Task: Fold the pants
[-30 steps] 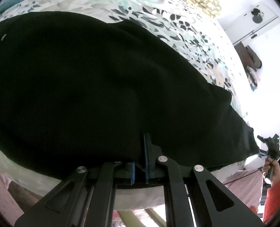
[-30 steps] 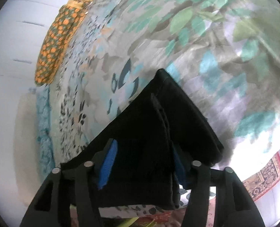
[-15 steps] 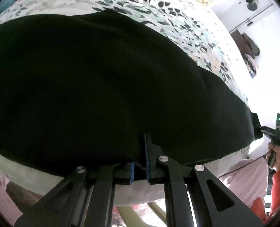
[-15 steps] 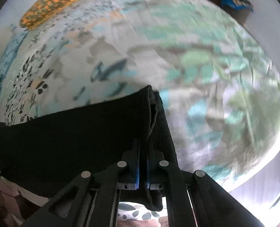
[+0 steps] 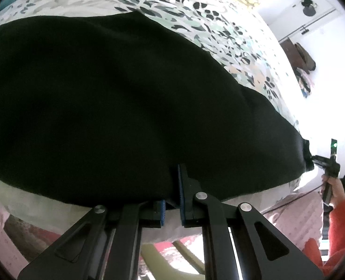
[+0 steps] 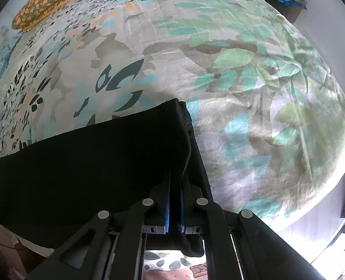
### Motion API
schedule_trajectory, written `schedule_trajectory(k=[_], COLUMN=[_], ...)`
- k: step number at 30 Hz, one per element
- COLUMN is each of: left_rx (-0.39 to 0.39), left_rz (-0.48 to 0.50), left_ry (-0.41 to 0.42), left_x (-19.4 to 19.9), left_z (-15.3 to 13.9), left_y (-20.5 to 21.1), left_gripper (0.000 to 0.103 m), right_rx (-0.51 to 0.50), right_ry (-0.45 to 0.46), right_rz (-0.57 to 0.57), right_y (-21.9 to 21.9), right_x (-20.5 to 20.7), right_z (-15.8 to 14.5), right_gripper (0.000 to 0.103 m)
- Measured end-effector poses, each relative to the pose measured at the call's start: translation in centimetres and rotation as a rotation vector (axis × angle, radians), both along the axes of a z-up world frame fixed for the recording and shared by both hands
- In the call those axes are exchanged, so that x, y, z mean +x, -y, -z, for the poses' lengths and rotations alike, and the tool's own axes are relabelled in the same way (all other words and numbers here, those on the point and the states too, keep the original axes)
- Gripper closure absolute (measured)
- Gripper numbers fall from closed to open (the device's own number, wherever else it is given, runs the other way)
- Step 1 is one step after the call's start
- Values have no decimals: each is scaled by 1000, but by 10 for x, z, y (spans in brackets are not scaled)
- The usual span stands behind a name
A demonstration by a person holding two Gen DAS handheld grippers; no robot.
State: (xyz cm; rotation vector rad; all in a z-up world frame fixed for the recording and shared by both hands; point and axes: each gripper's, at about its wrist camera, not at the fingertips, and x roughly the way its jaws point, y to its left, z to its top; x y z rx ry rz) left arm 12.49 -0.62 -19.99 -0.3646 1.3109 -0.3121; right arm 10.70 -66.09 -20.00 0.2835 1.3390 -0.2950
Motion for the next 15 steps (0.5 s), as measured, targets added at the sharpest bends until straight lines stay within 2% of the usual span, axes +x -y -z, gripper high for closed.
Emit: schedule_trajectory(k=[10, 13, 15], left_rx=[21, -8, -2], left_rz=[18, -16, -7], left_ry=[-46, -74, -101], left_x=[-2, -2, -6], left_z=[15, 17, 14], left_y=[3, -4, -7], left_gripper=[95, 87, 78], right_rx=[-10, -7, 3], right_ry=[-16, -14, -3], right_rz=[15, 22, 32], right_y=[-3, -2, 0], right_x=[10, 10, 9], right_z=[5, 4, 3], right_gripper=[97, 97, 95])
